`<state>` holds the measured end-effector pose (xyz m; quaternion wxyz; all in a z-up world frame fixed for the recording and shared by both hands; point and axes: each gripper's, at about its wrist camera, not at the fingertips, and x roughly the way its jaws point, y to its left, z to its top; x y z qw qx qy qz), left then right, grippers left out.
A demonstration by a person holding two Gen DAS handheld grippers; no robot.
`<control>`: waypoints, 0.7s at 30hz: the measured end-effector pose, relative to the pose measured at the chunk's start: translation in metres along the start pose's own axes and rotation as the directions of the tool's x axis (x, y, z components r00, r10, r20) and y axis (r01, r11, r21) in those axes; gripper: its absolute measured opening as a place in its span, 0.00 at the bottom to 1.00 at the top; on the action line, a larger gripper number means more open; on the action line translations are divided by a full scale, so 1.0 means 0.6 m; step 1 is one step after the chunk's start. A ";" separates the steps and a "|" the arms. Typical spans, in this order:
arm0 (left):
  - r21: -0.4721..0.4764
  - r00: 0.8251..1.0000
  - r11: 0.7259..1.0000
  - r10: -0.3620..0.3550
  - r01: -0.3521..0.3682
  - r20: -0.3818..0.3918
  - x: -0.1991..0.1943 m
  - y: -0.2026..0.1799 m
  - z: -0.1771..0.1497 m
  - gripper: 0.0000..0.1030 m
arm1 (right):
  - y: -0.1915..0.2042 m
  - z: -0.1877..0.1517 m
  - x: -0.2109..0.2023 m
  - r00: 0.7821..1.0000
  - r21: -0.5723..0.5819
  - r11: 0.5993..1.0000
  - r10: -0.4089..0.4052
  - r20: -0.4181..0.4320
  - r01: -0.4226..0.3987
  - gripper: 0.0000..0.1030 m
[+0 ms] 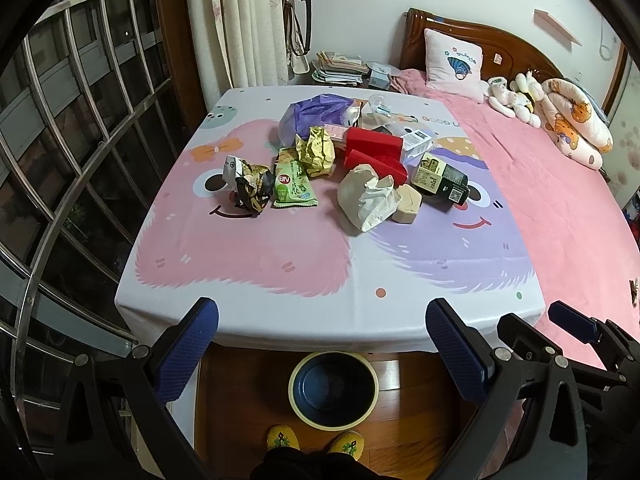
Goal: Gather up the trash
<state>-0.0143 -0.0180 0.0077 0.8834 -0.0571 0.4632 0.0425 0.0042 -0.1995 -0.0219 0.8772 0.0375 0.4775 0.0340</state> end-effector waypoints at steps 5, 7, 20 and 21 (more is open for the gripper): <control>0.000 1.000 1.000 -0.009 0.009 0.006 0.004 0.002 0.007 1.00 | -0.001 0.000 0.001 1.000 -0.001 1.000 0.001 -0.001 -0.001 0.75; 0.002 1.000 1.000 -0.012 0.012 0.012 0.004 0.005 0.012 1.00 | -0.003 0.001 0.001 1.000 0.000 1.000 0.002 -0.002 -0.002 0.75; 0.000 1.000 1.000 0.005 -0.005 0.023 0.014 -0.004 0.008 1.00 | 0.003 -0.007 0.005 1.000 -0.022 1.000 0.010 -0.003 -0.010 0.75; -0.001 1.000 1.000 0.007 -0.007 0.023 0.015 -0.003 0.008 1.00 | 0.004 -0.007 0.006 1.000 -0.024 1.000 0.010 -0.003 -0.010 0.75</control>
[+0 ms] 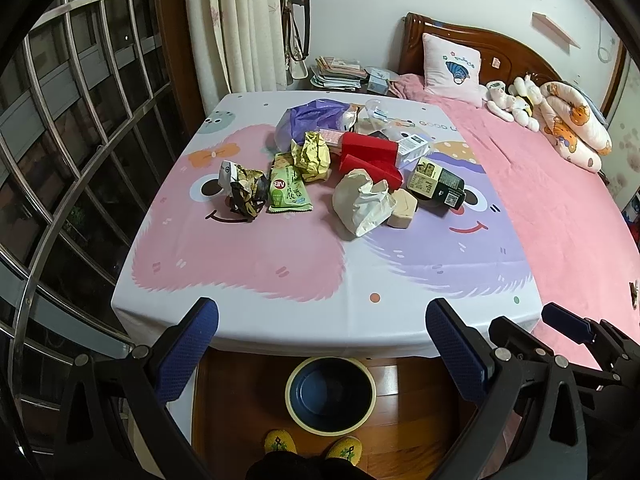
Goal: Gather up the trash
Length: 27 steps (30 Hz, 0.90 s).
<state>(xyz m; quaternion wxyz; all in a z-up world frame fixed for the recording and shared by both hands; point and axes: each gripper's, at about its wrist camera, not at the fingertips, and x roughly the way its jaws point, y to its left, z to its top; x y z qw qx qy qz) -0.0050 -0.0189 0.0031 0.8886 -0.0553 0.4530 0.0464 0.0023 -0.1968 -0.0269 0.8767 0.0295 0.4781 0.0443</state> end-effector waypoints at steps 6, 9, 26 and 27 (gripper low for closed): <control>-0.003 1.000 1.000 0.012 -0.012 -0.002 0.003 -0.001 -0.009 1.00 | 0.000 0.004 0.008 1.000 0.005 1.000 0.011 -0.017 -0.011 0.75; -0.006 1.000 1.000 0.009 -0.009 -0.006 0.008 0.001 -0.010 1.00 | -0.001 0.008 0.013 0.999 0.006 1.000 0.020 -0.026 -0.020 0.75; -0.055 0.990 0.998 -0.004 -0.003 -0.141 0.117 0.134 0.086 1.00 | 0.063 0.076 0.079 0.999 0.051 0.998 0.033 -0.039 -0.031 0.71; -0.071 0.988 0.997 -0.024 0.014 -0.150 0.128 0.149 0.099 1.00 | 0.073 0.083 0.090 0.998 0.066 0.997 0.036 -0.044 -0.033 0.70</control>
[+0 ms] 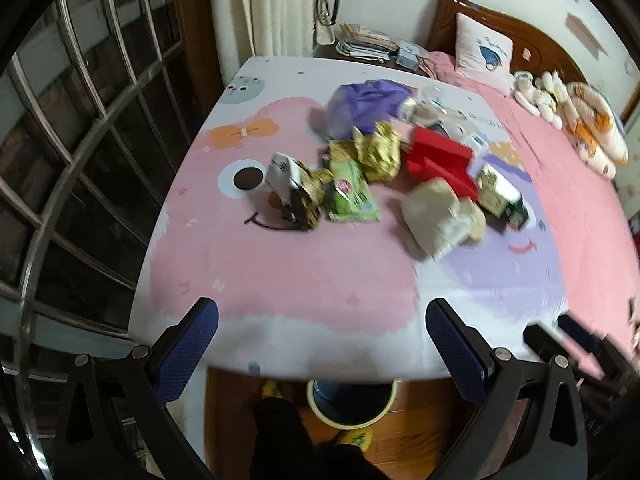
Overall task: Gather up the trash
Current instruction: 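Grasp the crumpled foil wrapper with the left tool while the right tool grasps the green snack packet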
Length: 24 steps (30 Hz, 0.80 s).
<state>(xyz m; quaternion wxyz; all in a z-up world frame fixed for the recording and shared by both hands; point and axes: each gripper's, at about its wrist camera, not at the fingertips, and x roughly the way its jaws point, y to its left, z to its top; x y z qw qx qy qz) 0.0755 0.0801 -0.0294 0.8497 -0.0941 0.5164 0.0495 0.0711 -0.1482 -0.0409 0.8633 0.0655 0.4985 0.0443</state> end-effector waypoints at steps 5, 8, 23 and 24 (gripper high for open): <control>-0.089 0.996 0.994 -0.071 0.066 -0.057 0.058 0.062 0.079 1.00 | 0.041 0.030 0.040 1.000 0.028 1.000 0.003 -0.012 -0.003 0.64; -0.106 0.994 0.992 -0.079 0.071 -0.075 0.104 0.086 0.120 1.00 | 0.065 0.050 0.066 1.000 0.038 0.999 0.008 -0.010 -0.008 0.64; -0.063 0.934 0.971 -0.237 0.229 -0.268 0.325 0.084 0.187 0.62 | 0.120 0.110 0.165 1.000 0.109 0.994 0.018 -0.018 -0.015 0.63; -0.052 0.931 0.970 -0.241 0.236 -0.274 0.331 0.082 0.188 0.61 | 0.125 0.112 0.172 0.999 0.111 0.994 0.023 -0.022 -0.020 0.63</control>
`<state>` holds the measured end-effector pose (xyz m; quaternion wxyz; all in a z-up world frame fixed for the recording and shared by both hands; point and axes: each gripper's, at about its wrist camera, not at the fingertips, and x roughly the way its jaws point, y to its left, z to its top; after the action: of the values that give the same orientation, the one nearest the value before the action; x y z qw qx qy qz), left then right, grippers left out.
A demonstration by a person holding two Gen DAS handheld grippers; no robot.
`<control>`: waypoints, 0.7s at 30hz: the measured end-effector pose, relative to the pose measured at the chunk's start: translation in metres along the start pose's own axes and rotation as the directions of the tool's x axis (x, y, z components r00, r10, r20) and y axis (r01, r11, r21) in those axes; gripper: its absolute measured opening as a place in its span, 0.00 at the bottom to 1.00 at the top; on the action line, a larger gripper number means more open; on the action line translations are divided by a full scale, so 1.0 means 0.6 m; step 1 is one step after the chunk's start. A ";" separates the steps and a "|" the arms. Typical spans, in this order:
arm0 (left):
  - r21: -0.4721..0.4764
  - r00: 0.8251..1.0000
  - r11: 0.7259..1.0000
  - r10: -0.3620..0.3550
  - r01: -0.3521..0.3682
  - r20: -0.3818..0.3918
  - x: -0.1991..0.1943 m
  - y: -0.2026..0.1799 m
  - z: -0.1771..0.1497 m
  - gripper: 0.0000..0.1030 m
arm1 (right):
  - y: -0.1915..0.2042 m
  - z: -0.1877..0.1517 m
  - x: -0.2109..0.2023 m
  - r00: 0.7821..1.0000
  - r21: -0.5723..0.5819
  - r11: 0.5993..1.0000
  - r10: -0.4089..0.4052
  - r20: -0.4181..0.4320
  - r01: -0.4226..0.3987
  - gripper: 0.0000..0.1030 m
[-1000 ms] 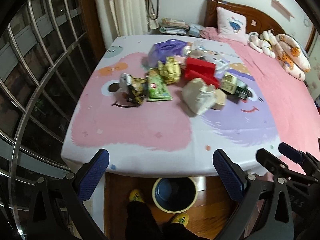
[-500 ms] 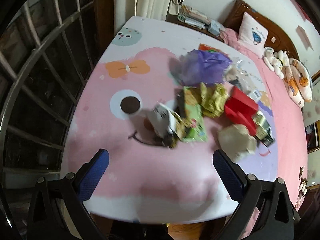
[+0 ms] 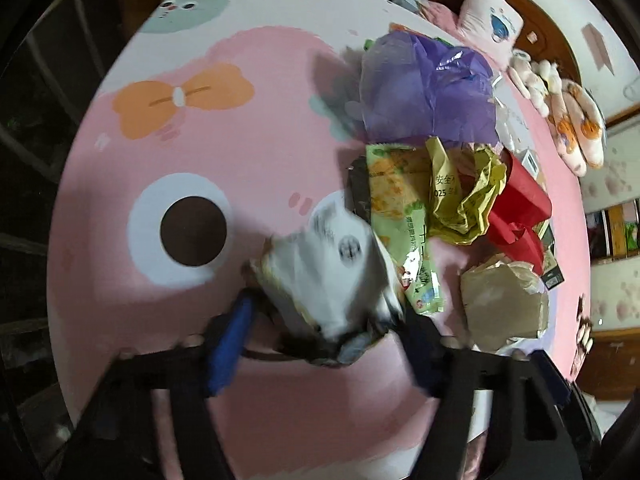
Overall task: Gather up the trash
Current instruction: 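Grasp the crumpled foil wrapper with the left tool while the right tool grasps the green snack packet, then carry both held wrappers down over the trash bin and open both tools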
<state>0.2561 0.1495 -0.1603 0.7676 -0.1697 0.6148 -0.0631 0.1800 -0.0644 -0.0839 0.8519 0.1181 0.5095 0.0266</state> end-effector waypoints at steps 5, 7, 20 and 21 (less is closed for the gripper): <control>0.049 1.000 0.999 -0.016 0.015 0.014 0.007 0.005 0.014 0.49 | 0.025 0.013 0.024 1.000 -0.019 1.000 0.007 -0.014 -0.008 0.61; 0.076 0.999 0.997 0.006 -0.009 0.036 0.002 0.005 0.014 0.47 | 0.036 0.017 0.035 1.000 -0.030 0.999 0.015 -0.023 -0.016 0.61; 0.150 0.991 0.984 0.086 -0.100 0.099 -0.060 0.075 0.006 0.46 | 0.068 0.070 0.170 0.992 -0.079 0.997 -0.015 -0.127 0.004 0.61; 0.149 0.991 0.984 0.085 -0.100 0.104 -0.062 0.078 0.005 0.46 | 0.067 0.071 0.179 0.990 -0.081 0.997 -0.023 -0.138 0.012 0.58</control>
<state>0.2451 0.2055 -0.1410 0.8095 -0.0840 0.5772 -0.0661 0.2718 -0.0153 -0.1478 0.8186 0.0776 0.5671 0.0477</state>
